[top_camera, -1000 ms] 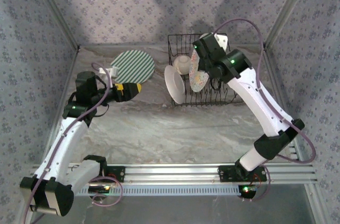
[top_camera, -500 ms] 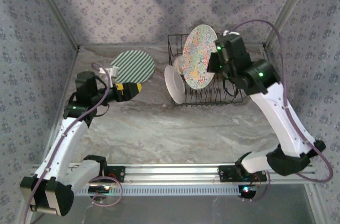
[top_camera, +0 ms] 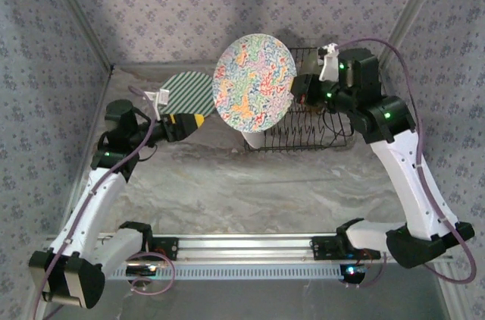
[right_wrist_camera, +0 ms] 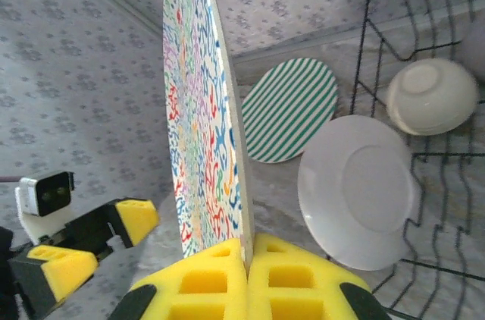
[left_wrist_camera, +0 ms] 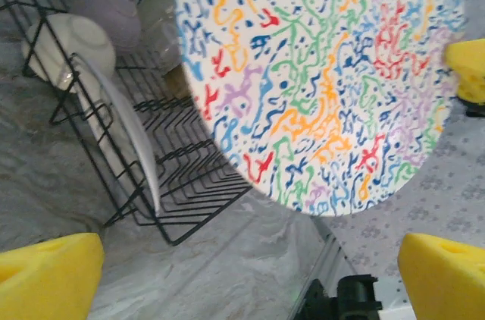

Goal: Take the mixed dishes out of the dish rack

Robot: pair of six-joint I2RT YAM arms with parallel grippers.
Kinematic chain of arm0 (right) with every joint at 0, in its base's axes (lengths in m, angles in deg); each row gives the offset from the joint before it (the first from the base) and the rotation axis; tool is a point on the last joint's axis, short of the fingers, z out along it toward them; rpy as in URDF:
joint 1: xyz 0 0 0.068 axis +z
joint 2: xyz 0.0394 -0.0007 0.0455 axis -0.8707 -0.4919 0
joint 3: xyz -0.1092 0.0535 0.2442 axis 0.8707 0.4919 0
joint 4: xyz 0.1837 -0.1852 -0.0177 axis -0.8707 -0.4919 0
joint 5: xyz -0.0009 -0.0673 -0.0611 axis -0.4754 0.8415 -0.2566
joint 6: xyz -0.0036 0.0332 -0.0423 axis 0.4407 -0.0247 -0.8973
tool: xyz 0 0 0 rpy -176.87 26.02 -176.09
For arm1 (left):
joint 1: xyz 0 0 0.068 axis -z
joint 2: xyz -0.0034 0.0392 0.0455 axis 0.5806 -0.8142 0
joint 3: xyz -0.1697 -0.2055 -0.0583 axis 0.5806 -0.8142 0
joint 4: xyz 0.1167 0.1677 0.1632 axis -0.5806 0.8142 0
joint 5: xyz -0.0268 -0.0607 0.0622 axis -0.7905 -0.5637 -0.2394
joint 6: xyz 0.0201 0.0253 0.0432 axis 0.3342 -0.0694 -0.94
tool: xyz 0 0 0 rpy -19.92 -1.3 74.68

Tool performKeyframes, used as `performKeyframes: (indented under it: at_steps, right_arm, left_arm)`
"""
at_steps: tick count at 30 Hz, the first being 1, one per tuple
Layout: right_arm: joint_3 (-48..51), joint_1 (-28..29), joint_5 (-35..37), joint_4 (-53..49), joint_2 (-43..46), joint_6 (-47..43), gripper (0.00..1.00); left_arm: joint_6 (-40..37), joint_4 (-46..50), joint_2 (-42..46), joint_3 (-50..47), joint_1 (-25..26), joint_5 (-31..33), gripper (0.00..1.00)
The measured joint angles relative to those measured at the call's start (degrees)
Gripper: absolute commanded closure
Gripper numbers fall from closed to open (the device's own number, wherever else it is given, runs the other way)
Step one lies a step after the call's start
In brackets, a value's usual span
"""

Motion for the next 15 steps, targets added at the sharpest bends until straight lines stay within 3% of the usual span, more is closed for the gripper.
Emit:
performKeyframes:
  at_steps: [6, 15]
  right_arm:
    - [5.9, -4.5, -9.0, 7.3, 0.1, 5.6, 1.00]
    - [10.2, -6.3, -16.0, 14.3, 0.1, 10.0, 1.00]
  left_arm:
    - [4.7, -4.7, -2.5, 0.0, 0.1, -1.8, 0.07]
    - [11.5, -13.0, -9.4, 1.2, 2.9, -3.2, 0.16]
